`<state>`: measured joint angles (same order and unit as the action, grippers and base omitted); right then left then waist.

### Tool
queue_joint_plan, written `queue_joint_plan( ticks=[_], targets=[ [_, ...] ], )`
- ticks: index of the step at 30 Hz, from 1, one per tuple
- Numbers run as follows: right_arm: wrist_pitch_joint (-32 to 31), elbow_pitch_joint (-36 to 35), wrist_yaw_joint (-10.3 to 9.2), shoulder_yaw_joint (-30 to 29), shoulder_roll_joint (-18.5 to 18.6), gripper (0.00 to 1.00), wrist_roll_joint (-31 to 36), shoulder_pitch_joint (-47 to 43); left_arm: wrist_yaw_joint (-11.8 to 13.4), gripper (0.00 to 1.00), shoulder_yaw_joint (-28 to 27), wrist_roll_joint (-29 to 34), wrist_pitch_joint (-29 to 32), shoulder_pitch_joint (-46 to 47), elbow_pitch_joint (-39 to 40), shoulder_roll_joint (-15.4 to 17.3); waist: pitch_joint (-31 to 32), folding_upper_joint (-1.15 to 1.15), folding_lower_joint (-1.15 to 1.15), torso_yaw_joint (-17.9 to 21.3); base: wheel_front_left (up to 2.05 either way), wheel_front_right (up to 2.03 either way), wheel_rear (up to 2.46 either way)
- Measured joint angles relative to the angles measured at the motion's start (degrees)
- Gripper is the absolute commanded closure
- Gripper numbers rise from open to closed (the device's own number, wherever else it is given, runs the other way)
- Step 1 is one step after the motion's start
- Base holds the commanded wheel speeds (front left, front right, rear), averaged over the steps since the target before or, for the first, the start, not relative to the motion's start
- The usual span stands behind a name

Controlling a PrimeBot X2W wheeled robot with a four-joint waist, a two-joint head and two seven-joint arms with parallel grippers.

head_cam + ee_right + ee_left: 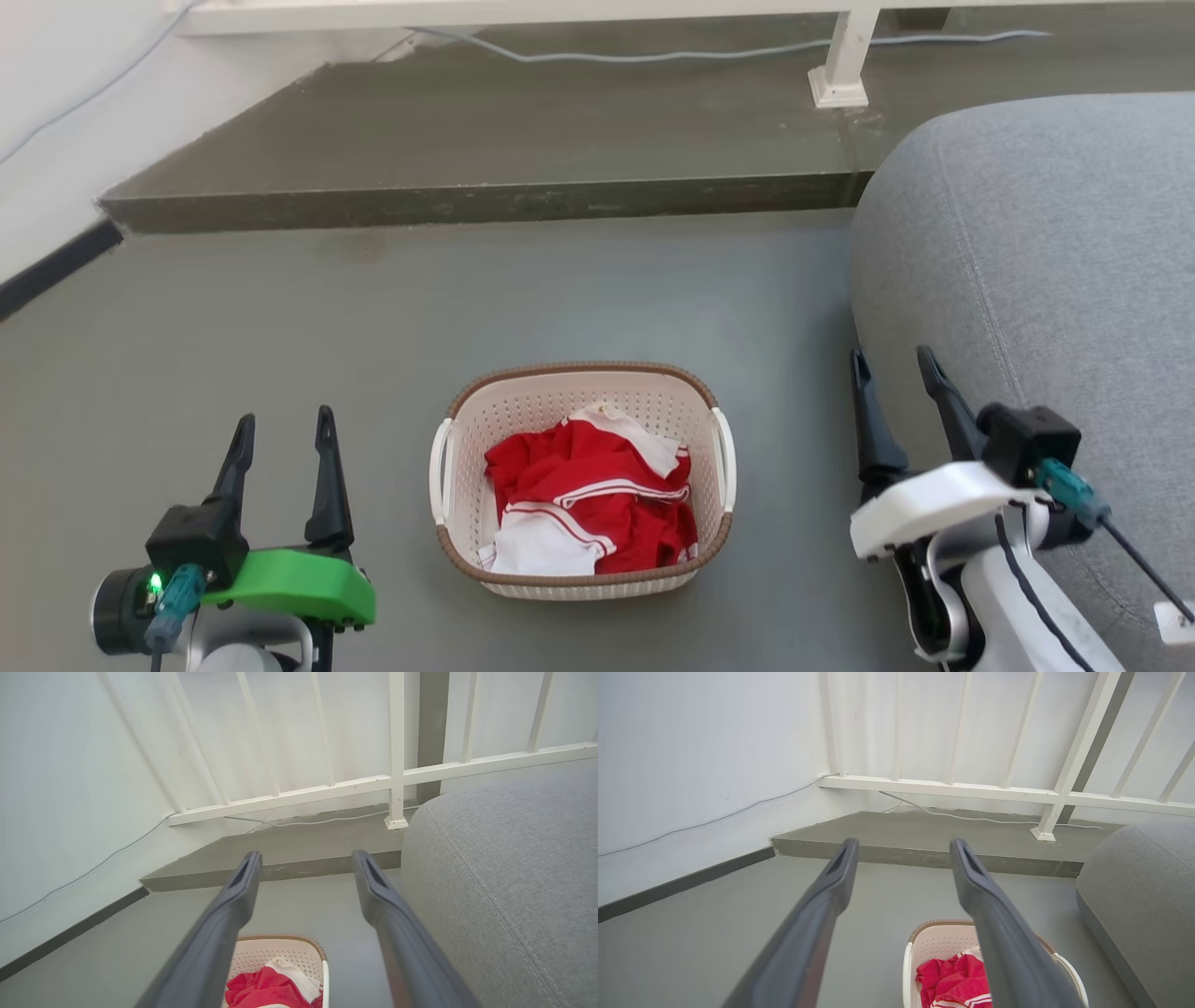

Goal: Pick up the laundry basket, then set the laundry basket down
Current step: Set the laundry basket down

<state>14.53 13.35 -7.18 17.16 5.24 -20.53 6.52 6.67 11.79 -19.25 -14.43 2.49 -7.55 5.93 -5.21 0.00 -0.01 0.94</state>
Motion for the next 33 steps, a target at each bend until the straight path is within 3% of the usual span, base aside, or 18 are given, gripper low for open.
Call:
queue_joint_plan(
  ticks=[12, 33],
  targets=[
    [0.0, -4.19, 0.0, -2.13, -1.37, 0.0, 1.51, -5.88, 0.0, 0.0, -1.69, 0.49, 0.0, -4.12, 3.3, -0.97, 1.19, 0.0, 0.0, 0.14, 0.0, 0.0, 0.0],
    [0.0, -8.05, 0.0, -3.71, -1.88, 0.0, 3.55, -8.39, -0.11, 0.0, -2.74, 3.41, 0.0, -6.43, 5.37, -1.32, 1.21, 0.0, 0.0, -0.01, 0.0, 0.0, 0.0]
  ],
)
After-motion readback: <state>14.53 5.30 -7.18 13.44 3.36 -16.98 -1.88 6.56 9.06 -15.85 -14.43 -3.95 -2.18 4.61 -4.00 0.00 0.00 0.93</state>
